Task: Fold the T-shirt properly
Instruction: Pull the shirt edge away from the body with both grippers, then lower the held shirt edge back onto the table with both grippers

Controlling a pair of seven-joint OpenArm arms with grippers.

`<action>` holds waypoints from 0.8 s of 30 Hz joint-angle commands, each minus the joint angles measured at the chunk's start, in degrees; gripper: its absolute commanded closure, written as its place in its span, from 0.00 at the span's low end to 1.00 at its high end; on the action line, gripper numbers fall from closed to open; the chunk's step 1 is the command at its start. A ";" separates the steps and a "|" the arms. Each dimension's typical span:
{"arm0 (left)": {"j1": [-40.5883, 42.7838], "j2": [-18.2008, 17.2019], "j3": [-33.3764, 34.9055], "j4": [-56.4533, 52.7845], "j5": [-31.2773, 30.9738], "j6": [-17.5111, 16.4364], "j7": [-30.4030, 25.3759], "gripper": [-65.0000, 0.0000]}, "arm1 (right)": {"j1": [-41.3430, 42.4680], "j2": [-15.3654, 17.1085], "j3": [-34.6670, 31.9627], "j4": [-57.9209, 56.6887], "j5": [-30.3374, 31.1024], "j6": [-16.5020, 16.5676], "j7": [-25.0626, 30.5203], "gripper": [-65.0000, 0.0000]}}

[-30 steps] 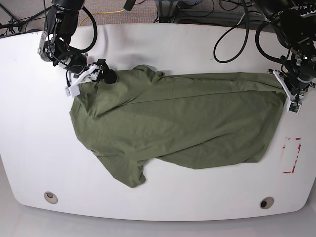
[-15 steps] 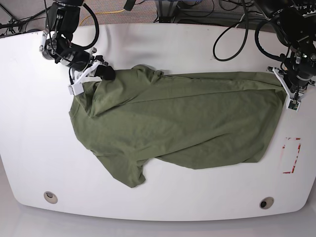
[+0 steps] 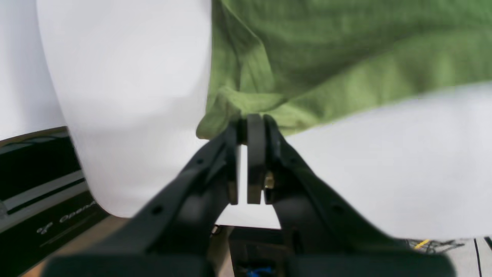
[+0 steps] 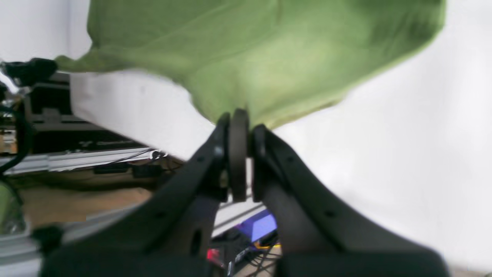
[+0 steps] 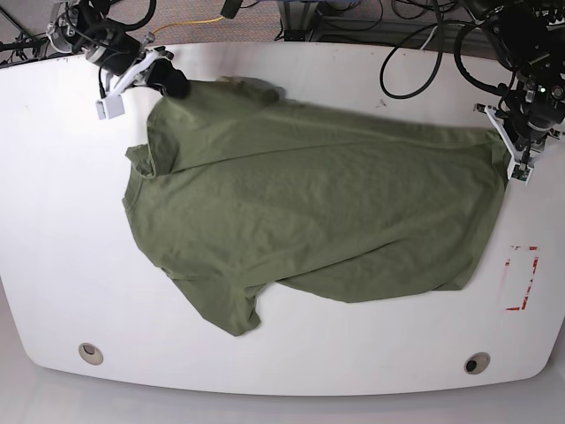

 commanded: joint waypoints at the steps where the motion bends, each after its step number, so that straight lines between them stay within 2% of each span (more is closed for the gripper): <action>1: 0.20 -0.66 -0.16 1.17 -0.30 0.12 -0.65 1.00 | -2.76 0.62 3.01 1.36 4.41 0.31 0.92 1.00; 11: 6.44 -0.57 -0.25 1.25 -0.30 0.12 -0.65 1.00 | -13.66 0.01 7.58 1.54 11.71 0.31 0.74 1.00; 13: 8.38 -0.57 -0.33 1.25 -0.30 0.12 -0.65 1.00 | -15.24 -1.22 7.66 1.54 12.85 0.31 0.74 1.00; 20: 10.66 0.40 -0.60 1.34 -0.30 0.12 -0.65 1.00 | -13.75 -1.84 7.66 1.54 13.20 0.31 0.74 1.00; 24: 8.38 0.66 -2.44 1.34 -0.30 0.12 -0.65 1.00 | -10.32 -1.48 7.75 1.36 13.03 0.05 0.74 1.00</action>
